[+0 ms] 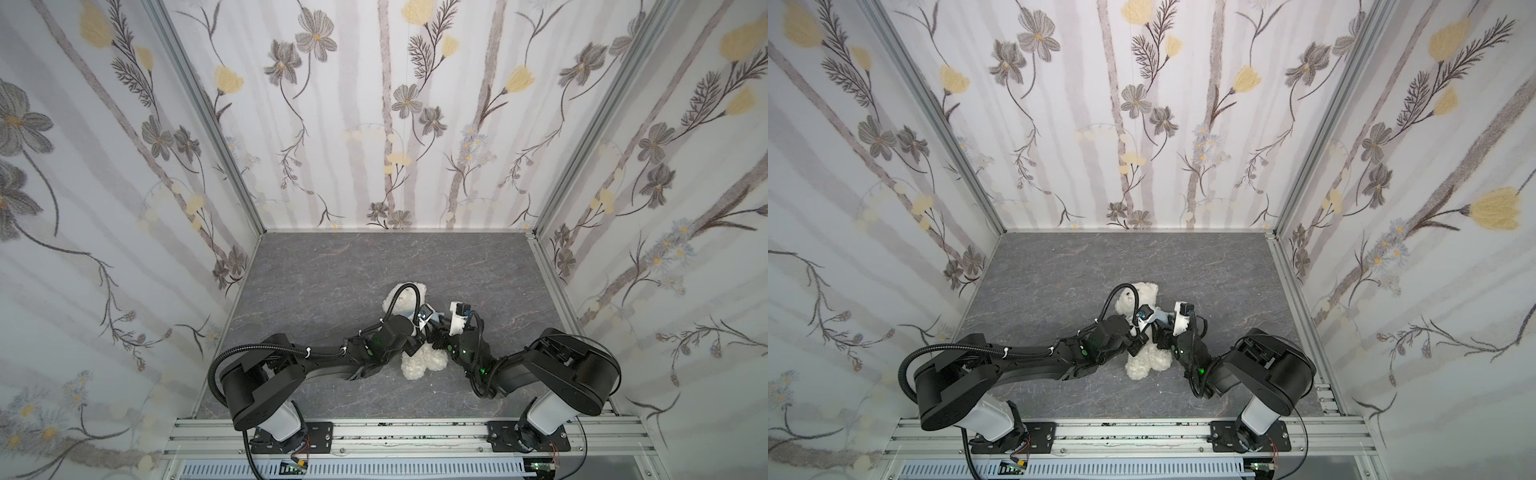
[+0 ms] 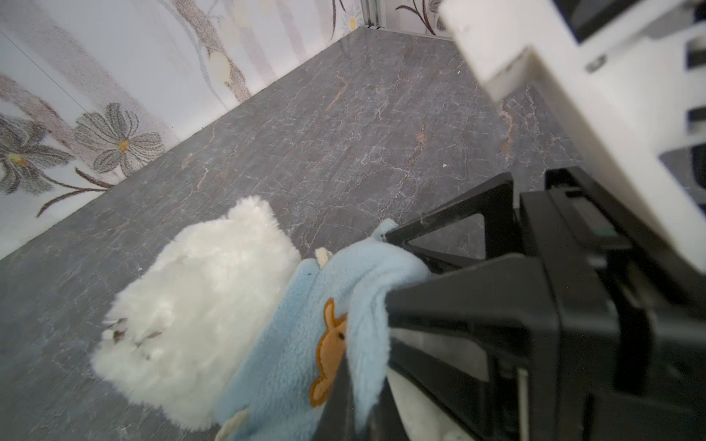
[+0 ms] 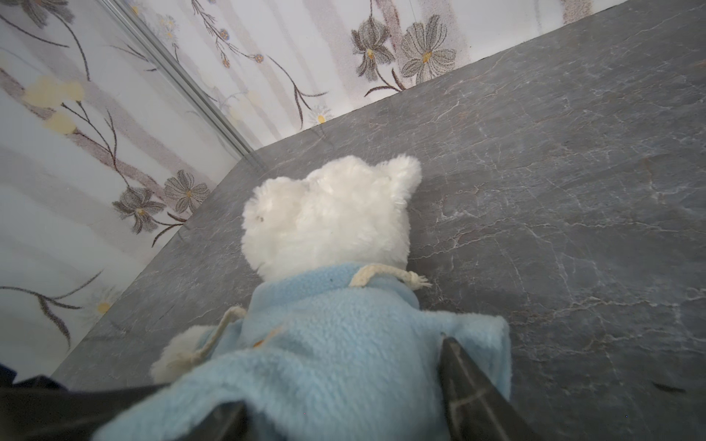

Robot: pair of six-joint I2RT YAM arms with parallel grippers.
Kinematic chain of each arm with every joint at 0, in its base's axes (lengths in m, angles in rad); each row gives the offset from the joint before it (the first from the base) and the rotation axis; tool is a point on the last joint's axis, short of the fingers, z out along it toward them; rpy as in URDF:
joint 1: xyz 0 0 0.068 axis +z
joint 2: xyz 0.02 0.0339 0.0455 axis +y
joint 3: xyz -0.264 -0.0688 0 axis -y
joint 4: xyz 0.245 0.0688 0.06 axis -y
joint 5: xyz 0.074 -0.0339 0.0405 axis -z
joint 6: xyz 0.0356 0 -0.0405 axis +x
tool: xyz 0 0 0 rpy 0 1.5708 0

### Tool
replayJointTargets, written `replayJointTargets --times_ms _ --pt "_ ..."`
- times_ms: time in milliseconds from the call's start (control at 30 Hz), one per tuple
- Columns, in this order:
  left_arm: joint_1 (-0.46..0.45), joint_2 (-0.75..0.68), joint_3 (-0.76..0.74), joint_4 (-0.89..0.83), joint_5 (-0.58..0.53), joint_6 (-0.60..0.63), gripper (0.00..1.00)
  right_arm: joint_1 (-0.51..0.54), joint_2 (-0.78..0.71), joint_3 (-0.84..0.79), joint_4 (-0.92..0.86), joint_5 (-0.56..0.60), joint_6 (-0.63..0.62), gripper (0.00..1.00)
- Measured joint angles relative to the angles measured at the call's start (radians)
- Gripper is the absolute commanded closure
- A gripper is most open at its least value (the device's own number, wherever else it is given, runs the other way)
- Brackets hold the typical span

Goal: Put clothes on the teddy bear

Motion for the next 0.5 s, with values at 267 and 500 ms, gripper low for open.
replayJointTargets --times_ms 267,500 --pt "-0.011 -0.017 -0.080 0.076 0.032 -0.027 1.00 -0.035 0.015 0.014 -0.011 -0.013 0.084 0.54" --pt "-0.023 -0.014 -0.131 0.101 0.037 -0.030 1.00 -0.082 0.051 0.017 0.002 -0.042 0.151 0.77"
